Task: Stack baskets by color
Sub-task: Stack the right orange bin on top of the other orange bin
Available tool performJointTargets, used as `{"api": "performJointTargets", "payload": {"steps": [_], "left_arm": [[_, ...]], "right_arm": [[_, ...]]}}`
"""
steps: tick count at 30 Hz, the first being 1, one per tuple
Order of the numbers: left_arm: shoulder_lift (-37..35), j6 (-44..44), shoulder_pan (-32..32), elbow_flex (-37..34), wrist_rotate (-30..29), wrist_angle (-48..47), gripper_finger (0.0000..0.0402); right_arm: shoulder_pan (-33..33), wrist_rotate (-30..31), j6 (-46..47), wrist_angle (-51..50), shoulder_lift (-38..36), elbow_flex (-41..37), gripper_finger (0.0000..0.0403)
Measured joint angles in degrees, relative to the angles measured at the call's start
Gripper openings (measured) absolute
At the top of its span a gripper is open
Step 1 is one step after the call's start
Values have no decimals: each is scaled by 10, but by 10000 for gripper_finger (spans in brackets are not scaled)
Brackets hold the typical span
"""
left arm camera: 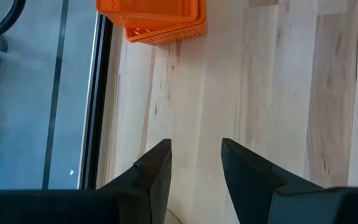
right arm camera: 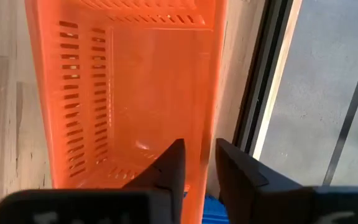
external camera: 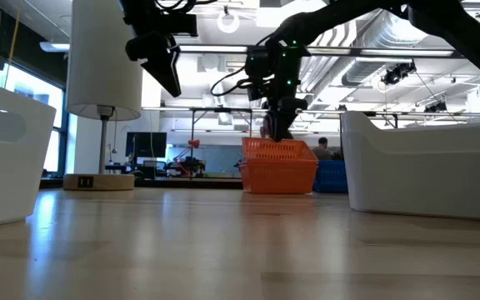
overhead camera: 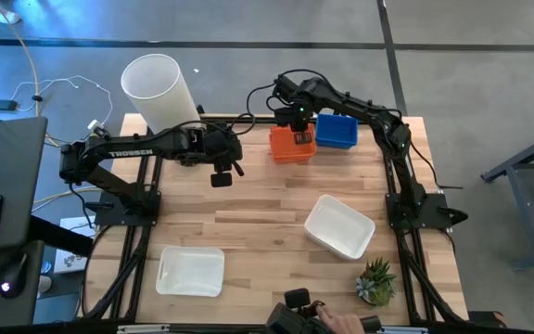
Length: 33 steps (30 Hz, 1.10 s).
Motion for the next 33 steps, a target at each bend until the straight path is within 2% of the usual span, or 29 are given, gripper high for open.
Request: {"api": "performJointTargets", "payload": {"steps": [5, 12, 18, 21, 26, 33], "left_arm": [[0, -1, 0, 0, 0, 0, 127], [0, -1, 0, 0, 0, 0, 127], [0, 0, 0, 0, 0, 0, 127], [0, 1, 0, 0, 0, 0, 127], [0, 1, 0, 0, 0, 0, 127], [0, 1, 0, 0, 0, 0, 127]], "right_arm": [[0, 0, 0, 0, 0, 0, 97], [0, 5, 1, 13, 10, 0, 88], [3, 35, 3, 20, 26, 0, 85], [4, 50, 12, 25, 26, 0, 67], [3, 52, 12, 30, 26, 0, 7], [-3, 52, 7, 39, 26, 0, 3]]}}
